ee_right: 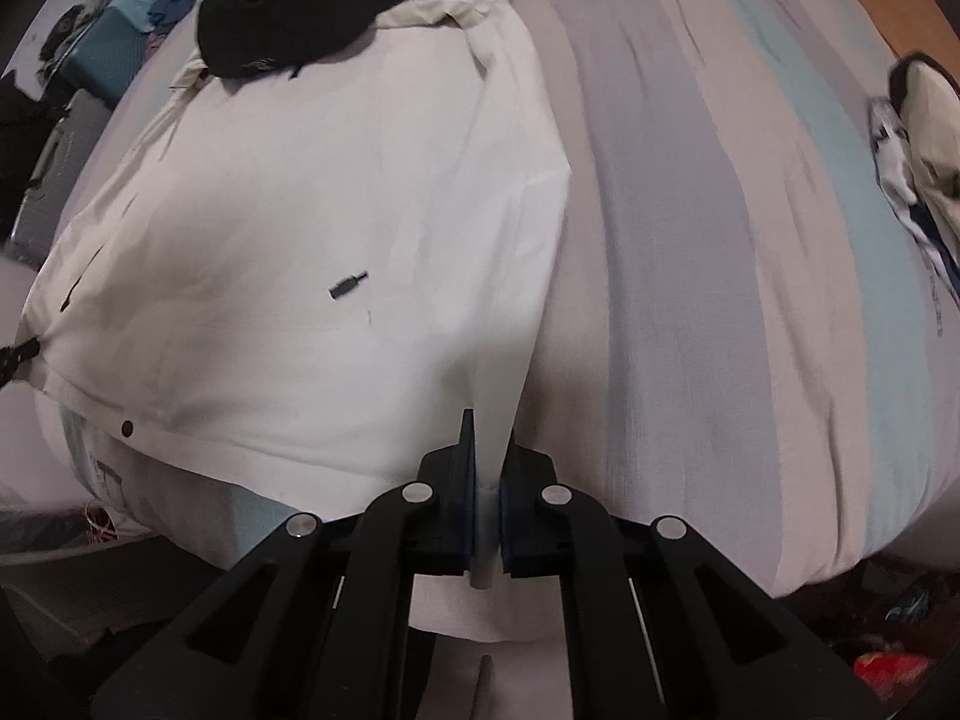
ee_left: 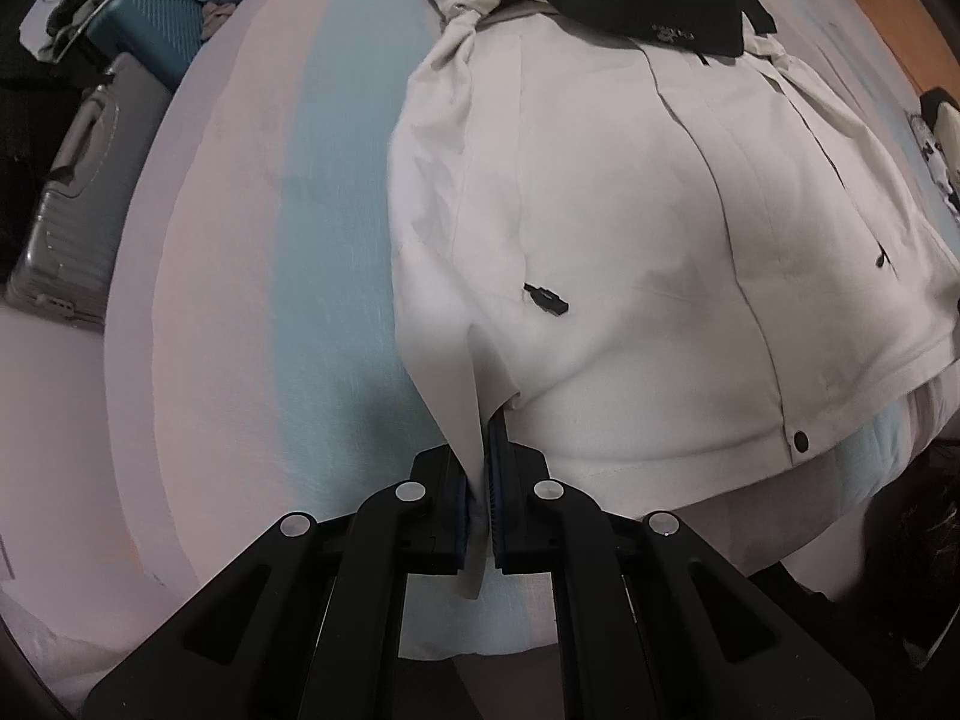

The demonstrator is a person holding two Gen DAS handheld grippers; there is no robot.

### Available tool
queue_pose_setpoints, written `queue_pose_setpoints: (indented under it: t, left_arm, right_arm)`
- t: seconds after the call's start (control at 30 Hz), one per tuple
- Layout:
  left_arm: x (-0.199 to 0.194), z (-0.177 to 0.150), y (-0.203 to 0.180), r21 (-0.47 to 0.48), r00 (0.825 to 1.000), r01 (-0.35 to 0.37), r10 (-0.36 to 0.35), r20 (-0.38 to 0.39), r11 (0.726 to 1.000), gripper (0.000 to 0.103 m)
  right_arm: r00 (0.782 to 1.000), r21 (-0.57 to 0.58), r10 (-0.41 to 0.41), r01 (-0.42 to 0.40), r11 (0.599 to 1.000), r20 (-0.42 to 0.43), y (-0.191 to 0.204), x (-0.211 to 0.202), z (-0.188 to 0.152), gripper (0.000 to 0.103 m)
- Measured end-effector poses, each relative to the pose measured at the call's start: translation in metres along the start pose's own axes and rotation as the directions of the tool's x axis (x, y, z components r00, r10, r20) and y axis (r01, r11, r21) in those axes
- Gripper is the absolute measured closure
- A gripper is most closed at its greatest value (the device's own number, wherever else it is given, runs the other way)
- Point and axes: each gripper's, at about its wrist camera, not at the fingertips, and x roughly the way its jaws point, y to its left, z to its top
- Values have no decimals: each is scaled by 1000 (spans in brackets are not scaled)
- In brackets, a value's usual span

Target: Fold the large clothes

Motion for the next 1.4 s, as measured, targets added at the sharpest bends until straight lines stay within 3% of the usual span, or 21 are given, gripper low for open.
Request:
queue_pose_setpoints:
  t: [0.23,0.53,0.77,0.93,1.17,1.4]
  left_arm:
    - [-18,31,5,-65,997,-16,11,-74,998,99]
    - [-45,81,14,-113,995,-38,28,-93,993,99]
    - [-39,115,29,-112,988,9,-26,-152,994,99]
    - [-42,143,33,-60,988,25,-34,-151,998,99]
    - [-55,189,46,-27,996,33,-35,-83,999,99]
    - [-54,230,57,-2,998,21,-21,-54,1000,99]
  right_arm:
    - [996,-7,75,-75,997,-47,-12,-12,26,98]
    - [980,1,172,-173,985,-101,-29,-34,82,99]
    - [953,67,235,-226,972,-191,-38,-31,122,99]
    - [959,19,189,-189,982,-213,-29,-41,151,99]
    - [981,-42,120,-127,991,-151,-15,-61,205,99]
    - [990,-67,94,-102,993,-109,-10,-62,258,99]
